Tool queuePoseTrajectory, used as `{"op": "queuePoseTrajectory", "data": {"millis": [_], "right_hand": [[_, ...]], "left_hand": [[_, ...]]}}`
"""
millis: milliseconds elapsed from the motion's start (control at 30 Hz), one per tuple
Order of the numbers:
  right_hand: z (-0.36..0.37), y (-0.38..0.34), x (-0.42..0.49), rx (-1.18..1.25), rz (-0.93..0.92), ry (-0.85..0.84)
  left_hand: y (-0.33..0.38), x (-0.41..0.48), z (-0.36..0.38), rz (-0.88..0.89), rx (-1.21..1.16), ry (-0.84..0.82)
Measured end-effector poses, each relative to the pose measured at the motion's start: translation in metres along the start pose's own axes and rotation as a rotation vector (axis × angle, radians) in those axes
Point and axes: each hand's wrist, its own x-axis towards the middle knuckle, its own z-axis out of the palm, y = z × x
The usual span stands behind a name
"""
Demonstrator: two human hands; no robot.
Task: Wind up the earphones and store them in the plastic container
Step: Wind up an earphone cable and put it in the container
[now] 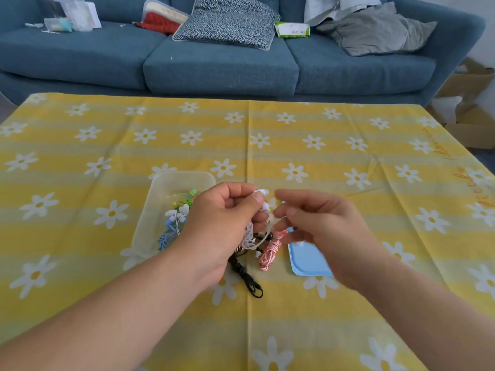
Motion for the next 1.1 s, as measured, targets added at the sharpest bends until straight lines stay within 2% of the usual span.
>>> {"op": "queuePoseTrajectory", "data": {"millis": [67, 133, 267, 400, 533, 733, 833, 900, 1033, 1100], "right_hand": [[-0.018, -0.006, 0.009, -0.241, -0.044, 0.199], [-0.034, -0.008, 0.013, -0.421, -0.043, 0.294], [-0.037, 0.005, 0.009, -0.773, 0.062, 0.113], [-0.032, 0.018, 0.013, -1.021, 0.022, 0.039], [-0.030, 0.031, 0.016, -1.095, 0.035, 0.007], [-0.031, 0.038, 0.016, -1.139, -0.011, 0.050], [-0.029, 0.028, 0.012, -1.050, -0.085, 0.141], [-0.028, 0.014, 0.008, -0.850, -0.099, 0.202], [-0.021, -0.004, -0.001, -0.193, 0.081, 0.066], [-0.018, -0.004, -0.001, 0.010, 0.141, -0.010]], "left_hand": [[-0.001, 0.002, -0.001, -0.058, -0.045, 0.010], [-0.001, 0.002, -0.001, -0.100, -0.076, 0.005], [-0.004, -0.002, 0.002, -0.157, -0.082, -0.032], [-0.004, -0.005, 0.004, -0.194, -0.102, -0.060], [-0.002, -0.006, 0.004, -0.224, -0.131, -0.070], [-0.001, -0.006, 0.000, -0.236, -0.148, -0.088], [0.000, -0.005, -0.001, -0.237, -0.155, -0.094], [0.000, -0.005, -0.002, -0.229, -0.153, -0.093], [0.000, -0.004, -0.001, -0.201, -0.175, -0.090], [-0.001, -0.003, 0.000, -0.182, -0.183, -0.091]]}}
